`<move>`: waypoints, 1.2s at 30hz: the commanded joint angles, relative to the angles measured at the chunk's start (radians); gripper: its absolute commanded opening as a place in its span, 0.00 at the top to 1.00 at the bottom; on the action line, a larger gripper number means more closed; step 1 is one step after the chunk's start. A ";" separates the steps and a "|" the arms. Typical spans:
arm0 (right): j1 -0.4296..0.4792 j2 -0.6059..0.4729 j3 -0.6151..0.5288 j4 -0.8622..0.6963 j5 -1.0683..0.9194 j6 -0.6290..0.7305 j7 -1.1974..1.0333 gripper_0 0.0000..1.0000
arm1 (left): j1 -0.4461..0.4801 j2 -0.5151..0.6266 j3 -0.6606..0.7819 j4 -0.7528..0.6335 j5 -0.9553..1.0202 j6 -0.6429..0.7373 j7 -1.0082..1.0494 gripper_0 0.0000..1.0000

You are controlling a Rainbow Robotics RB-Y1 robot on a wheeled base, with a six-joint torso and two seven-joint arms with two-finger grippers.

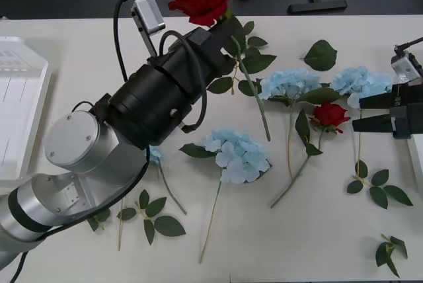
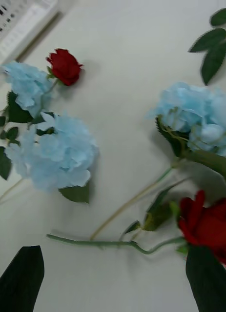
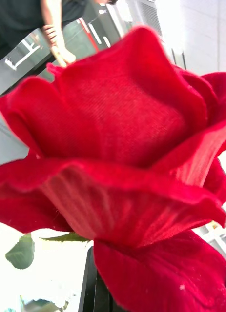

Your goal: Place the red flowers into the right box and the blue flowers into the left box. If a person shows an open palm, hand one flower to the person first, then continue sorting.

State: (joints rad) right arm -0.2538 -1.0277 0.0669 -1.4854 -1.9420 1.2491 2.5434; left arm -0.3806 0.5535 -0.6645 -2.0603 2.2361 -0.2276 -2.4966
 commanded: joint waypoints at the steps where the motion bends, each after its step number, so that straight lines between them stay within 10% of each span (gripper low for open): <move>1: 0.008 0.029 -0.016 -0.095 -0.098 0.003 0.024 0.16 | -0.081 -0.092 -0.020 0.046 -0.015 -0.013 -0.099 1.00; 23: -0.019 0.238 0.111 -0.263 0.008 -0.188 -0.022 0.18 | -0.167 -0.182 -0.056 0.177 -0.047 -0.006 -0.116 1.00; 26: -0.025 0.242 0.111 -0.263 0.026 -0.188 -0.031 0.28 | -0.167 -0.182 -0.056 0.177 -0.047 -0.006 -0.116 1.00; 31: -0.027 0.244 0.117 -0.263 0.034 -0.188 -0.051 0.90 | -0.167 -0.182 -0.056 0.177 -0.047 -0.006 -0.116 1.00; 36: -0.027 0.244 0.117 -0.265 0.038 -0.188 -0.066 1.00 | -0.167 -0.182 -0.056 0.177 -0.047 -0.006 -0.116 1.00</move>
State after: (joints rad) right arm -0.2442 -0.8022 0.1781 -1.7191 -1.9106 1.0690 2.5161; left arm -0.5044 0.3882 -0.7062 -1.8713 2.1946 -0.2299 -2.5517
